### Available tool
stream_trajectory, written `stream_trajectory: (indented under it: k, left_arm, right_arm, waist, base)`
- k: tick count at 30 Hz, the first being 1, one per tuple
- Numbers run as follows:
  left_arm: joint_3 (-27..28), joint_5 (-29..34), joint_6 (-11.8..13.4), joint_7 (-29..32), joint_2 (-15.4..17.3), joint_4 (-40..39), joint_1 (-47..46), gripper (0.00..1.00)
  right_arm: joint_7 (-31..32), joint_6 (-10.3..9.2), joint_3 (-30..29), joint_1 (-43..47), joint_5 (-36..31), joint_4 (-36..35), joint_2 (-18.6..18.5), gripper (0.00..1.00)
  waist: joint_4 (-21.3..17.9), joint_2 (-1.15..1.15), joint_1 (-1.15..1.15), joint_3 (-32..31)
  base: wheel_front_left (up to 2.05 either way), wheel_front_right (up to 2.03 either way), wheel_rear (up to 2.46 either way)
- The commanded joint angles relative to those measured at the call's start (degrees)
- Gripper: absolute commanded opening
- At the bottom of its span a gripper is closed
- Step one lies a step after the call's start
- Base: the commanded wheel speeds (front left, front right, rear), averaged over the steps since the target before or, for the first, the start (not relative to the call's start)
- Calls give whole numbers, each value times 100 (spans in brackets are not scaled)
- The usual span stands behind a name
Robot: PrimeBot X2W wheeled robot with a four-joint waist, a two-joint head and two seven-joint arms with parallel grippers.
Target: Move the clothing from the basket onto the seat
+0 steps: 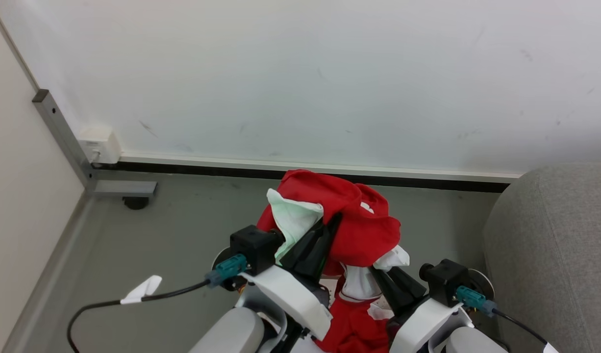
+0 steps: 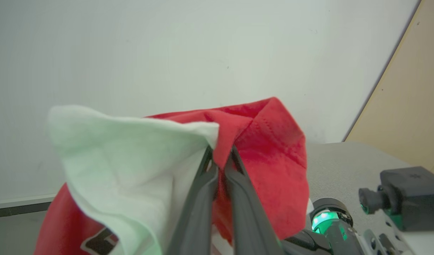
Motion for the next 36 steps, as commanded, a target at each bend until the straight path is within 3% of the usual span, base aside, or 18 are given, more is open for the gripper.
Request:
stream_trajectory:
  k: [1, 9, 10, 11, 12, 13, 24, 36]
  left_arm:
    - [15, -34, 12, -44, 44, 8, -49, 0]
    - [-13, -75, 34, -56, 49, 49, -70, 1]
    - [-14, -78, 31, -49, 53, 53, -70, 31]
    - [-20, -79, 36, -41, 59, 54, -71, 48]
    - [-30, -78, 32, -25, 62, 58, -75, 88]
    - [-38, -80, 33, -17, 69, 59, -76, 100]
    - [-99, -121, 46, 9, 120, 14, 3, 100]
    - [-142, 47, 25, -234, 249, -127, -73, 100]
  right_arm:
    - [6, -12, -55, 78, -60, -37, -37, 0]
    - [5, -12, -202, 133, -109, -117, -40, 0]
    - [6, -12, -245, 149, -118, -137, -45, 0]
    - [6, -12, -292, 174, -134, -154, -45, 0]
    - [6, -12, -341, 198, -144, -176, -53, 0]
    - [6, -12, -390, 210, -151, -207, -65, 0]
    - [5, -12, -957, 339, -300, -528, -200, 0]
    - [3, -12, -1779, 195, -713, -1344, -594, 0]
  waist:
    - [-27, 0, 0, 7]
    - [-136, 0, 0, 15]
    - [-154, 0, 0, 12]
    - [-178, 0, 0, 12]
    - [-202, 0, 0, 12]
    - [-232, 0, 0, 16]
    - [-789, 0, 0, 101]
    - [-1986, 0, 0, 289]
  base:
    - [0, 0, 0]
    - [0, 0, 0]
    - [0, 0, 0]
    - [0, 0, 0]
    - [0, 0, 0]
    - [0, 0, 0]
    - [0, 0, 0]
    - [0, 0, 0]
